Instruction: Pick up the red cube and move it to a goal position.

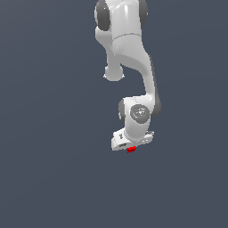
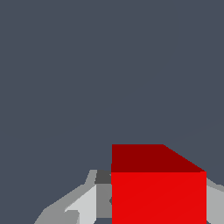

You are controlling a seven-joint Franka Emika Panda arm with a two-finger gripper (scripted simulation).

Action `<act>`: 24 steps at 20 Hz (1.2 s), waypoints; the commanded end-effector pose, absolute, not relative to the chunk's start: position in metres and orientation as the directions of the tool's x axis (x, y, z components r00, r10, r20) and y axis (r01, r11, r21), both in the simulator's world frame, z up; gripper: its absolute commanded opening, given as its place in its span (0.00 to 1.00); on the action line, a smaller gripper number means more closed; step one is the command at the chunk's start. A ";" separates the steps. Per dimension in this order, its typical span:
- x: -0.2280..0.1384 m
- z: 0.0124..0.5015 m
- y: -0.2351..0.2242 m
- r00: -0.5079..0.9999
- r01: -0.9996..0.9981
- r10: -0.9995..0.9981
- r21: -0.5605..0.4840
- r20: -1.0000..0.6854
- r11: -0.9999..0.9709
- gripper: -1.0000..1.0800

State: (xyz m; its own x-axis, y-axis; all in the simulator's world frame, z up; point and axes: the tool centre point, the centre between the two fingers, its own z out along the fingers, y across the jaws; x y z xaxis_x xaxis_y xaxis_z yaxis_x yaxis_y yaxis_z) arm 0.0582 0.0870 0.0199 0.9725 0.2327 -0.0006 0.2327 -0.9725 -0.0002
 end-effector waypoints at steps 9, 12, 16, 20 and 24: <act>0.058 0.020 0.087 0.972 0.233 0.233 0.000 0.000 -0.972 0.00; 0.057 0.023 0.086 0.972 0.233 0.233 0.000 0.000 -0.972 0.00; 0.053 0.033 0.082 0.972 0.233 0.233 0.000 0.000 -0.972 0.00; 0.045 0.048 0.076 0.972 0.233 0.233 0.000 0.000 -0.972 0.00; 0.035 0.071 0.067 0.972 0.233 0.233 0.000 0.000 -0.972 0.00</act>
State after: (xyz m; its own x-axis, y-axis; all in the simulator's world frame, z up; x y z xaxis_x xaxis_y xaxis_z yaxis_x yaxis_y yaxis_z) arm 0.0384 0.0704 0.0615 0.9724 0.2333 -0.0016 0.2333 -0.9724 -0.0004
